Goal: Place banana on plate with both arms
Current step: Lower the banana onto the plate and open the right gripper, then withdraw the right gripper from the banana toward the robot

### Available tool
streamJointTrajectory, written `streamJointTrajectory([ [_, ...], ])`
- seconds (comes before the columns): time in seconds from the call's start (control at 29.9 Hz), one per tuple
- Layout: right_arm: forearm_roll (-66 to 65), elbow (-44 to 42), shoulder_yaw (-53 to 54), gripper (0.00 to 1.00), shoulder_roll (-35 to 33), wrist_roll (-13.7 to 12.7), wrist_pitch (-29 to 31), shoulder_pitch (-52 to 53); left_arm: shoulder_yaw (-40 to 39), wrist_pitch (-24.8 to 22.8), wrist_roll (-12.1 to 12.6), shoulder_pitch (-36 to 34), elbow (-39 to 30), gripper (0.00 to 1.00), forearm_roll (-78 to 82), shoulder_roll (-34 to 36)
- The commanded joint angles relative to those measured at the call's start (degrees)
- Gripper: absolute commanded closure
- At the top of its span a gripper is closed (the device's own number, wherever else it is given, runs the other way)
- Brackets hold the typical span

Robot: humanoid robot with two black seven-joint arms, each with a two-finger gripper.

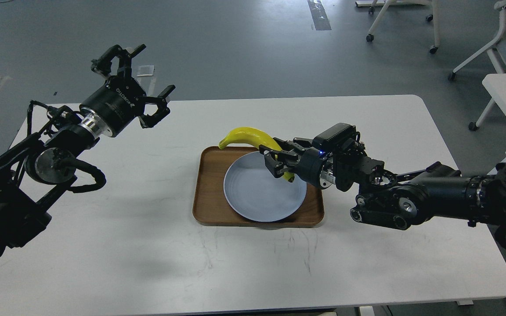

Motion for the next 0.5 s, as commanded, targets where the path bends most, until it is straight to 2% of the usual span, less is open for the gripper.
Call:
streamJointTrajectory([
  [0.0,-0.1,1.9,-0.3,1.00,-1.9,0.0,0.0,-1.3,0.2,0.1,-0.1,0.0,0.0,0.02,0.0,-0.3],
  [0.43,-0.3,2.9,-0.5,1.00,-2.1,0.0,0.0,-2.8,0.2,0.1,-0.1,0.1,0.0,0.02,0.3,0.2],
  [0.47,-0.3,2.8,-0.5,0.88,-2.1,0.0,0.0,-2.8,0.2,0.1,-0.1,0.1,0.0,0.02,0.3,0.2],
])
